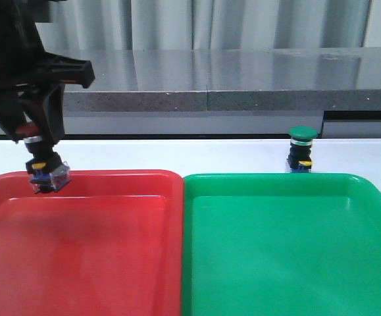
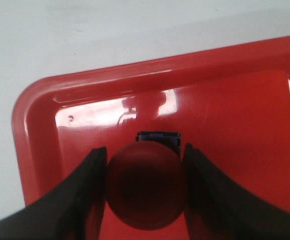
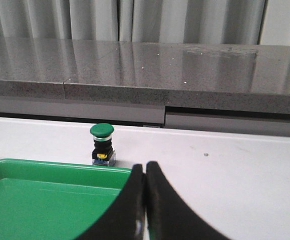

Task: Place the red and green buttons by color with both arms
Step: 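Lift the red button with the left gripper and carry it over the red tray, then lower the red button into the red tray with the left gripper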

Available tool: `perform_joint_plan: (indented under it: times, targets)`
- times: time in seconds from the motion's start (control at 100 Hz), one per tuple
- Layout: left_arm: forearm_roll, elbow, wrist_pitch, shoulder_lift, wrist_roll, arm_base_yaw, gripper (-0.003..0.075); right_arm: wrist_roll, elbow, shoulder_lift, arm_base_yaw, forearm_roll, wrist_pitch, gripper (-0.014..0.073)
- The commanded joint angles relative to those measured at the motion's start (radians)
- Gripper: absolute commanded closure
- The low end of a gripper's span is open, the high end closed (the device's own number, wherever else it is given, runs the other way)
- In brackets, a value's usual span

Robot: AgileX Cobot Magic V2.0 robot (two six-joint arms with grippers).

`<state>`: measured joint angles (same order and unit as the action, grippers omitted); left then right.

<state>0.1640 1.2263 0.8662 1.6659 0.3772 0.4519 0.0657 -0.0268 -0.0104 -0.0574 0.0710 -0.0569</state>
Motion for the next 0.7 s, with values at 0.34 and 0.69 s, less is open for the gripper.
perform_joint_plan:
  times: [0.34,0.69]
  targets:
    - [0.132,-0.015,-0.098,-0.055,0.194,0.067,0.0711,0.003,0.014,-0.017,0.006,-0.001,0.071,0.066]
    - [0.137,-0.098,-0.18,-0.05,0.24,0.067,0.0711,0.003,0.014,-0.017,0.006,-0.001,0.071,0.066]
